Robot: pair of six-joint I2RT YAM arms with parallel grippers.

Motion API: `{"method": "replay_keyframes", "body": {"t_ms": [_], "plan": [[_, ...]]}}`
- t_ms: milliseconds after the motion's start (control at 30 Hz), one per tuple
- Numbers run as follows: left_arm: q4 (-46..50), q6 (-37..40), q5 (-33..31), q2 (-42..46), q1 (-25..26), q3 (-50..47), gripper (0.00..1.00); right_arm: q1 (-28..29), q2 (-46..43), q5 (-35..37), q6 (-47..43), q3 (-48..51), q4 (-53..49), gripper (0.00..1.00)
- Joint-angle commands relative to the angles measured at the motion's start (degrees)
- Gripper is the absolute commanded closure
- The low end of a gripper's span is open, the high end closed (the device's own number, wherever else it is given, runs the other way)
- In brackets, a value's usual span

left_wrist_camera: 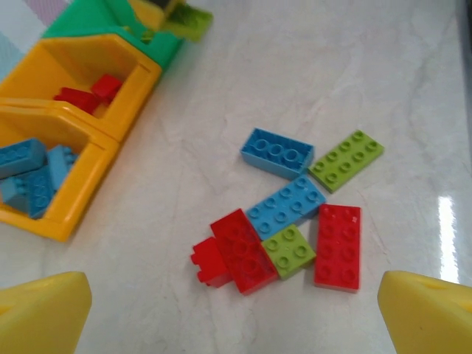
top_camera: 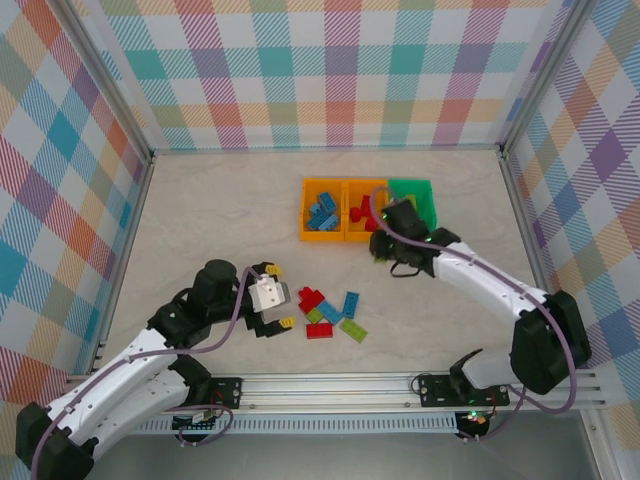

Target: Sort the legos into containers by color

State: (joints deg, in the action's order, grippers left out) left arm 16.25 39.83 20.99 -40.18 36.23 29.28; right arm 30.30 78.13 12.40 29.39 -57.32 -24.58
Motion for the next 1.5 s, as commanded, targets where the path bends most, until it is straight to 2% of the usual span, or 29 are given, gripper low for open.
{"method": "replay_keyframes", "body": {"t_ms": [0, 100, 233, 300, 367, 433, 567, 633, 700, 800, 900, 967, 1033, 1167, 1333, 1467], "plan": [[-3.2, -1.2, -3.9, 2.3, -0.1, -1.0, 0.0, -6.7, 1.6, 5.4, -7.5, -4.3, 4.1, 0.73], [-3.5, -1.5, -5.9, 4.6, -0.1, -1.4, 0.0, -13.1, 7.5, 0.6, -7.4, -9.2, 6.7, 0.73], [-4.8, -6.5, -10.7, 6.3, -0.2, -1.3, 0.0, -16.8, 16.8, -1.6, -8.2, -15.9, 8.5, 0.71], [-5.1, -9.0, -13.1, 6.4, -0.4, -0.8, 0.0, -17.6, 21.0, -1.4, -8.3, -19.4, 7.5, 0.65], [-5.1, -11.9, -16.1, 6.1, -0.7, 0.0, 0.0, -18.1, 24.4, -1.9, -8.2, -23.2, 5.3, 0.51], [-4.8, -14.7, -19.4, 5.4, -0.9, 0.8, 0.0, -18.2, 25.4, -2.1, -8.2, -25.7, 2.7, 0.5], [-3.0, -21.7, -30.2, 1.7, -1.6, 3.7, 0.0, -18.2, 21.8, -3.0, -7.4, -24.6, 2.2, 0.47], [-1.3, -25.0, -34.7, -0.9, -2.5, 6.0, 0.0, -18.2, 18.8, -6.0, -6.3, -24.3, -0.3, 0.46], [1.5, -29.8, -38.9, -3.9, -4.1, 8.1, 0.0, -18.2, 14.0, -14.0, -5.1, -22.4, -1.3, 0.42], [7.7, -39.4, -43.9, -10.0, -8.5, 13.3, 0.03, -17.1, 4.6, -28.0, -2.2, -14.9, 3.7, 0.34], [18.0, -51.5, -42.9, -17.0, -14.4, 20.8, 0.03, -13.7, -3.4, -33.2, -3.2, -9.8, 3.7, 0.26], [21.7, -57.9, -37.2, -19.4, -17.1, 23.5, 0.02, -12.3, -6.5, -34.4, -5.1, -8.6, -0.3, 0.22], [20.6, -64.5, -31.2, -19.7, -18.8, 21.9, 0.0, -12.2, -9.0, -35.0, -6.7, -7.6, -5.1, 0.19], [22.1, -80.1, -28.7, -20.0, -22.2, 17.1, 0.0, -12.1, -14.0, -35.6, -8.4, -4.3, -10.4, 0.14], [31.6, -88.2, -29.1, -26.0, -23.3, 17.9, 0.0, -12.2, -16.8, -37.7, -7.3, -1.5, -10.3, 0.11], [31.6, -88.6, -28.5, -30.6, -23.4, 15.7, 0.01, -12.1, -16.3, -39.5, -6.0, -0.4, -8.1, 0.1]]}}
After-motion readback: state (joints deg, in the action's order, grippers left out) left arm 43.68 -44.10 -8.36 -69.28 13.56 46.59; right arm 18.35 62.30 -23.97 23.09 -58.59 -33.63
